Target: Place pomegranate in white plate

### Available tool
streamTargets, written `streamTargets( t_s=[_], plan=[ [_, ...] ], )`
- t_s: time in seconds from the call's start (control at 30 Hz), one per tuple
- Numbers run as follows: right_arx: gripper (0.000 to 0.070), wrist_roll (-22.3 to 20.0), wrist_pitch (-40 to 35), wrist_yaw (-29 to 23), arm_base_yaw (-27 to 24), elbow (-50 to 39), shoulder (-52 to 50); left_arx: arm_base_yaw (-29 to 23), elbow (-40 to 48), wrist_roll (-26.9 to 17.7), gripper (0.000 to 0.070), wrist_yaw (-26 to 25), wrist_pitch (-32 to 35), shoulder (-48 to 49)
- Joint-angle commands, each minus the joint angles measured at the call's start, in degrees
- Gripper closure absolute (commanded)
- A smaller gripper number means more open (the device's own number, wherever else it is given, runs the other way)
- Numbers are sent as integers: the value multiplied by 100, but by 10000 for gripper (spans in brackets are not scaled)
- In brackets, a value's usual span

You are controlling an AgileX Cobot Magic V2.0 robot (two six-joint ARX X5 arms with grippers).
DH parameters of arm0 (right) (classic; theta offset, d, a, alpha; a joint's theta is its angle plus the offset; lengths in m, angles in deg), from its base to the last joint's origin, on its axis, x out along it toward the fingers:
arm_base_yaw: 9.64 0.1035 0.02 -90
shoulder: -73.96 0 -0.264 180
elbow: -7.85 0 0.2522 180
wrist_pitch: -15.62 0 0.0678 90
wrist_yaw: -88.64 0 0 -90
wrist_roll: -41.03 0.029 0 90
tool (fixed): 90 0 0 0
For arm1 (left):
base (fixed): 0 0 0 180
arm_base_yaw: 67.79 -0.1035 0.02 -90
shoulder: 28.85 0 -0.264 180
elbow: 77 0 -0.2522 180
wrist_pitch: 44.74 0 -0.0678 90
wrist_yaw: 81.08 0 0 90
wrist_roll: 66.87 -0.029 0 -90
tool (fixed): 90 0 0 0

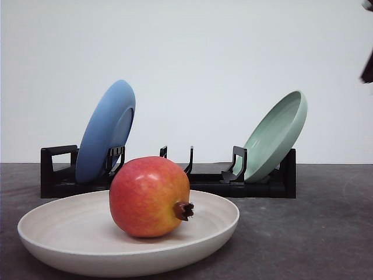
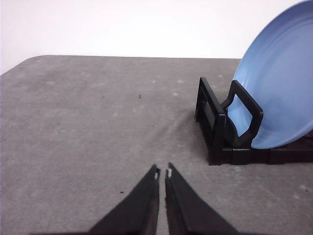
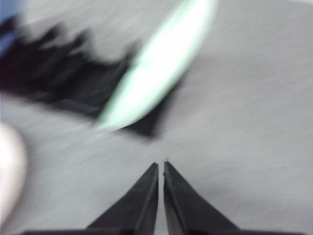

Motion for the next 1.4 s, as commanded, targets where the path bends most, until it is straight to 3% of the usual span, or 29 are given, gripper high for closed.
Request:
streamTargets(
  t_s=[0.0, 0.27, 0.7, 0.93, 1.37],
  plan=[
    [686, -177, -298, -240, -83, -247, -213, -2, 57, -81, 700, -11, 75, 2],
    [686, -165, -1628, -188, -481, -2065, -1889, -2, 57, -81, 700, -11, 75, 2],
    [686, -165, -1654, -154, -795, -3393, -4199, -2, 56, -81, 700, -11, 76, 2],
    [686, -170, -1643, -424, -910, -3427, -4257, -2, 57, -81, 700, -11, 79, 2],
    [686, -171, -1659, -408, -929, -3427, -4257, -2, 55, -81, 700, -11, 79, 2]
  ],
)
